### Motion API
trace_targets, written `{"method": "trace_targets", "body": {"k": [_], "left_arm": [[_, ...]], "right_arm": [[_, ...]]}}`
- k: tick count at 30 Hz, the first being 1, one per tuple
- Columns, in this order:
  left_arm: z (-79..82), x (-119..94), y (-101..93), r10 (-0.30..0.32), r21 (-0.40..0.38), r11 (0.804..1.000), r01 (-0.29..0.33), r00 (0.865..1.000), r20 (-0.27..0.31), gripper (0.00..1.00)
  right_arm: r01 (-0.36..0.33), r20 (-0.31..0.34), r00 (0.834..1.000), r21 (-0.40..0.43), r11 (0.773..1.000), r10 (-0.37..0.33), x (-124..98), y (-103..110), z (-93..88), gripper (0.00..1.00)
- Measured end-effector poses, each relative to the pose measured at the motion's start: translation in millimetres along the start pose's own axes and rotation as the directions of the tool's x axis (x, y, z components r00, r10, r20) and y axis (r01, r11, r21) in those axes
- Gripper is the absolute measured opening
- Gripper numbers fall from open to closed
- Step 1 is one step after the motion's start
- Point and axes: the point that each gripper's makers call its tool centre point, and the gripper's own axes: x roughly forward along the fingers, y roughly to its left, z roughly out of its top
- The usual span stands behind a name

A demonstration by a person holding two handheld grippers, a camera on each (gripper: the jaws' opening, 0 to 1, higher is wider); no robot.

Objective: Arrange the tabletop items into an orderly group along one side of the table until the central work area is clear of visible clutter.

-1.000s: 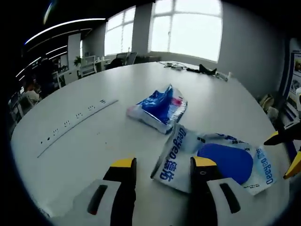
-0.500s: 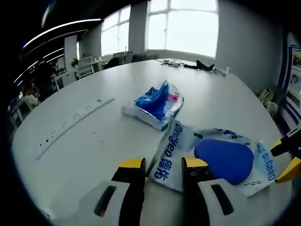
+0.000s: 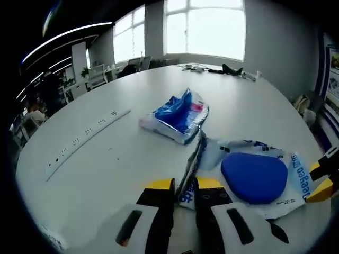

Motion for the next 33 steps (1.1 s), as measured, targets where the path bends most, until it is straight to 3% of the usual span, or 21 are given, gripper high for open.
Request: {"method": "trace_targets", "body": {"k": [3, 11, 17, 25, 28, 33], "left_arm": [[0.5, -1, -2.7, 0.001, 0.018, 1.000, -0.001, 1.000, -0.013, 0.06], [-0.2, -8, -8.2, 0.003, 0.026, 1.000, -0.002, 0.999, -0.037, 0.02], [-1.3, -14, -10.5, 0.006, 0.050, 0.999, -0.003, 0.999, -0.054, 0.01], [5.7, -23, -10.9, 0.008, 0.034, 0.999, -0.007, 0.999, -0.033, 0.00], [15.2, -27, -9.6, 0.015, -0.009, 1.000, -0.015, 1.000, 0.006, 0.00], [19.0, -33, -5.8, 0.024, -0.038, 0.999, -0.024, 1.000, 0.013, 0.00]], "right_arm": [[-0.010, 0.008, 1.000, -0.010, 1.000, 0.010, 0, 1, 2.0, 0.13], [0.002, 0.002, 1.000, -0.041, 0.999, -0.002, -1, 0, 0.5, 0.10], [0.004, 0.001, 1.000, -0.013, 1.000, -0.004, -5, 0, 0.8, 0.06], [0.005, 0.027, 1.000, 0.009, 1.000, -0.006, -11, 1, 8.3, 0.02], [0.020, 0.060, 0.998, -0.014, 1.000, -0.019, -17, 3, 16.9, 0.02], [0.025, 0.094, 0.995, -0.040, 0.999, -0.022, -24, 5, 28.4, 0.00]]}}
